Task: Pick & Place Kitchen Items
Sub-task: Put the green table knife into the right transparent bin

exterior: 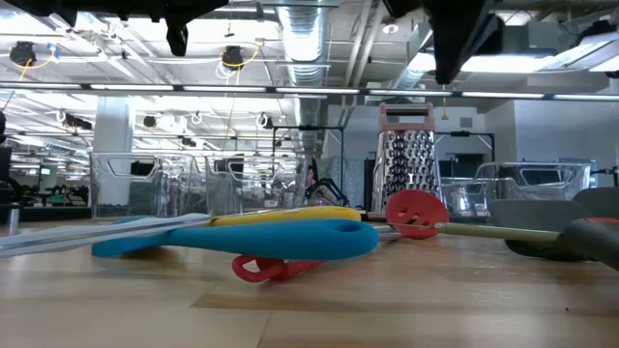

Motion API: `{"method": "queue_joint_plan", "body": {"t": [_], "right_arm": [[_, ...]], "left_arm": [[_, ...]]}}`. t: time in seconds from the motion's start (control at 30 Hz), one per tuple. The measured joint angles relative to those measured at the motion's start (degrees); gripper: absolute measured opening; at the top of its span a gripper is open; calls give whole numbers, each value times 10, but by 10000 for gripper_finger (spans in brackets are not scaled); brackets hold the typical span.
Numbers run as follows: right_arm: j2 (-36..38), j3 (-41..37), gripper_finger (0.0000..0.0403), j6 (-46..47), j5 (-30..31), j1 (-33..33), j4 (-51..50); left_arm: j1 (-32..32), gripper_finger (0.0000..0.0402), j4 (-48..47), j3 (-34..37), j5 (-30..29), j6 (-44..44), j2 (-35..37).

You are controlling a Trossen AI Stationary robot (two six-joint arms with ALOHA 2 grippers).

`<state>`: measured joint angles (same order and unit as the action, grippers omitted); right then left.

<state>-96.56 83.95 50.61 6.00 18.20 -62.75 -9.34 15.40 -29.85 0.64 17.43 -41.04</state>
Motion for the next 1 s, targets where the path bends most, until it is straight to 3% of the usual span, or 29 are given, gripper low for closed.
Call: {"method": "queue_joint_plan", "body": {"t": [0.27,0.53,1.0], "right_arm": [[79,-151,0,35,-19,-18,122],[40,-177,12,35,-21,-10,164],[-33,-174,185,63,-26,-11,181]], "left_arm": [[0,2,0,0,0,0,0],[0,2,0,0,0,0,0],[0,2,0,0,1,0,0]]}}
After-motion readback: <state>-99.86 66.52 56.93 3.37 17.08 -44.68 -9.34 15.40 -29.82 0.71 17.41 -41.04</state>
